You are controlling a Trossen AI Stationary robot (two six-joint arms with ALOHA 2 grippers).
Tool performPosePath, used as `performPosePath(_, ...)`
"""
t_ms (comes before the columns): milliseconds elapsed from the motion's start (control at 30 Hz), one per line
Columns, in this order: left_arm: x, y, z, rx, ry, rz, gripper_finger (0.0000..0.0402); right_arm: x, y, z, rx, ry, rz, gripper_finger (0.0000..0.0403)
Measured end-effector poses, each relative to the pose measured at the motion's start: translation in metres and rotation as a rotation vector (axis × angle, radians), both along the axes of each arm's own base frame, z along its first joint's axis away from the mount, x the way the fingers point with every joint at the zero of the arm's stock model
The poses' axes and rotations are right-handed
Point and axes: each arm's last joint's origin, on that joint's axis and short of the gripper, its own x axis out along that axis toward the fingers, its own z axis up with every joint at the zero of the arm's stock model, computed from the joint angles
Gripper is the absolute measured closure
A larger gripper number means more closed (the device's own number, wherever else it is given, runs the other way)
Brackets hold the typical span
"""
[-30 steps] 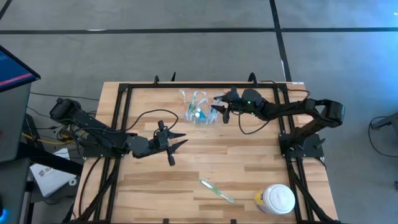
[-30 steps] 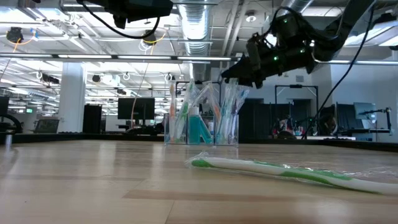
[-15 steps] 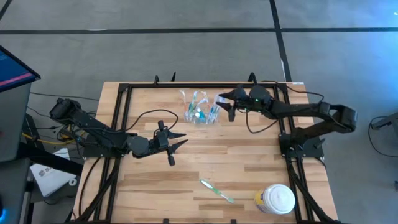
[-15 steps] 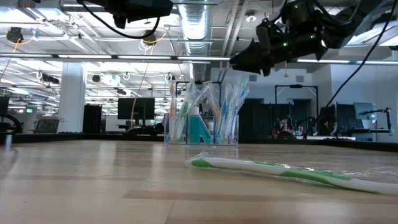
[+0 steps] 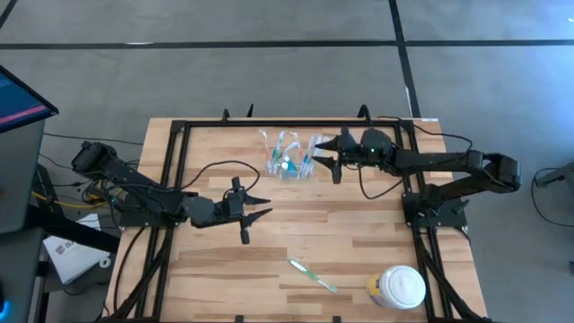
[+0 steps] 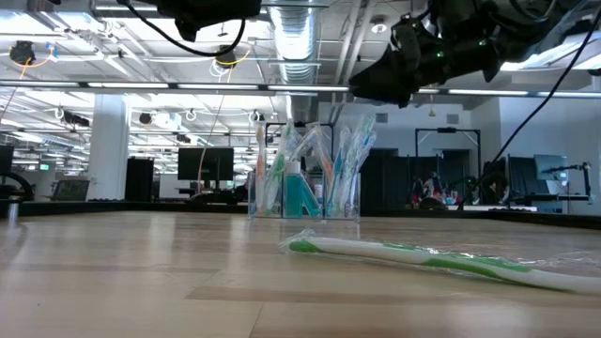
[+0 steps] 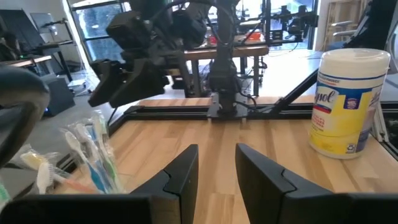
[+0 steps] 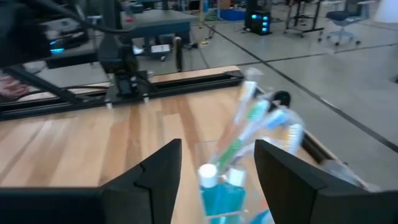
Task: Pick & Place toothbrushing station
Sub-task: Put the green toothbrush into the transparent organizer
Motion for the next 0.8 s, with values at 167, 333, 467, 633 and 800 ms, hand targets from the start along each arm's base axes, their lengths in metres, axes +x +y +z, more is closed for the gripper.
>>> performPosePath(167, 0.000, 0.000, 0.000, 0.000, 0.000, 0.000, 0.0302, 0.005, 0.015, 0.000, 0.001, 0.000, 0.062, 0.0217)
performPosePath(333, 0.000, -0.001, -0.005, -0.025, 0.013, -0.089, 0.0302, 0.009, 0.032, -0.001, 0.003, 0.009, 0.130, 0.0225)
performPosePath(467, -0.003, -0.001, -0.015, -0.024, 0.045, -0.168, 0.0302, 0.010, 0.046, -0.004, 0.012, 0.044, 0.182, 0.0230)
performPosePath(633, -0.007, 0.000, -0.024, -0.035, 0.069, -0.179, 0.0302, 0.011, 0.060, -0.008, 0.020, 0.084, 0.237, 0.0232)
performPosePath(800, -0.001, -0.002, -0.035, -0.050, 0.111, -0.284, 0.0302, 0.011, 0.070, -0.009, 0.021, 0.098, 0.276, 0.0230)
